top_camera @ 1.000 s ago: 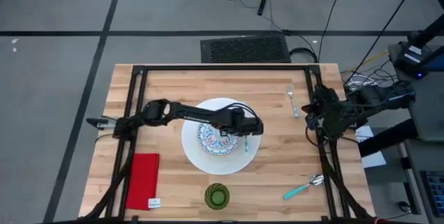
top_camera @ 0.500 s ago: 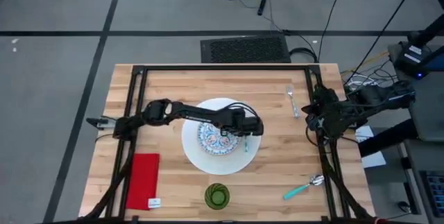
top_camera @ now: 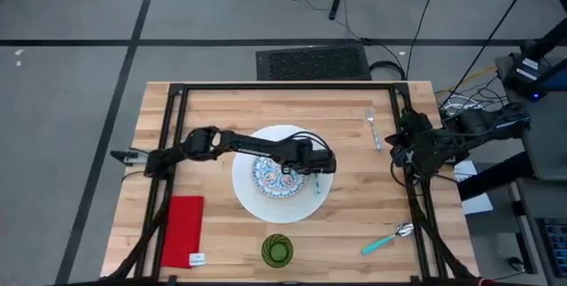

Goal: Set table place
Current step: Put the white table knife to the right side of the blue patterned plate on the white tablemat

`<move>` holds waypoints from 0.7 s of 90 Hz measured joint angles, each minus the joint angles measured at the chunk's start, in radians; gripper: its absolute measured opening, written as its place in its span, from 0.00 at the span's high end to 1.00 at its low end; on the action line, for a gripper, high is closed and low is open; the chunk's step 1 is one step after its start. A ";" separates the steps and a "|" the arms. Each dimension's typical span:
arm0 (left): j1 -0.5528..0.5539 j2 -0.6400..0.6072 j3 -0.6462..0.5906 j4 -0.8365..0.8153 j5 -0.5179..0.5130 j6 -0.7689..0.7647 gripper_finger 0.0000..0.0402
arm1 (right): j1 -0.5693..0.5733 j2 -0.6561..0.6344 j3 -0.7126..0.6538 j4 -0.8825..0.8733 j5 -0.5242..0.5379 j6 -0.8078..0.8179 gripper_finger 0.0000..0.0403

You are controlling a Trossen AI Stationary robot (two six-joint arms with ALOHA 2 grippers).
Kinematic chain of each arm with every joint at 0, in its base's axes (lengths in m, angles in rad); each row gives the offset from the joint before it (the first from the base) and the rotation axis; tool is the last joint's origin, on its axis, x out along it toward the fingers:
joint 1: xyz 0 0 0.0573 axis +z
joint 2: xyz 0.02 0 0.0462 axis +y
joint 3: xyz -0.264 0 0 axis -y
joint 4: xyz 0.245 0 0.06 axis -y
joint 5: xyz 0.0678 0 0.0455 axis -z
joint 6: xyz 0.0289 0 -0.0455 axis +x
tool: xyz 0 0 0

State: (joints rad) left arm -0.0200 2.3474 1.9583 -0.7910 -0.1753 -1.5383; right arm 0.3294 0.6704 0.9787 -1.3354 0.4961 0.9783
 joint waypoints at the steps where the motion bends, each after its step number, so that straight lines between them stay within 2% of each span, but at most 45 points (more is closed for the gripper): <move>1: 0.000 0.000 0.000 0.000 0.000 0.000 0.83 | 0.000 0.000 0.000 0.000 0.000 0.000 1.00; 15: 0.000 -0.026 0.005 -0.005 -0.039 0.000 0.83 | 0.000 0.000 0.000 0.000 0.000 0.000 1.00; 32: 0.000 -0.047 0.108 -0.032 -0.105 0.041 0.83 | 0.000 0.000 0.000 -0.001 0.000 -0.008 1.00; 54: -0.002 -0.116 0.288 -0.155 -0.192 0.286 0.83 | 0.000 0.001 0.001 0.001 0.000 -0.023 1.00; 63: -0.002 -0.196 0.301 -0.234 -0.223 0.401 0.83 | 0.000 0.004 0.001 0.011 0.003 -0.023 1.00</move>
State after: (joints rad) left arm -0.0223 2.1518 2.2593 -1.0249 -0.3986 -1.1378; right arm 0.3290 0.6743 0.9796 -1.3242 0.4987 0.9554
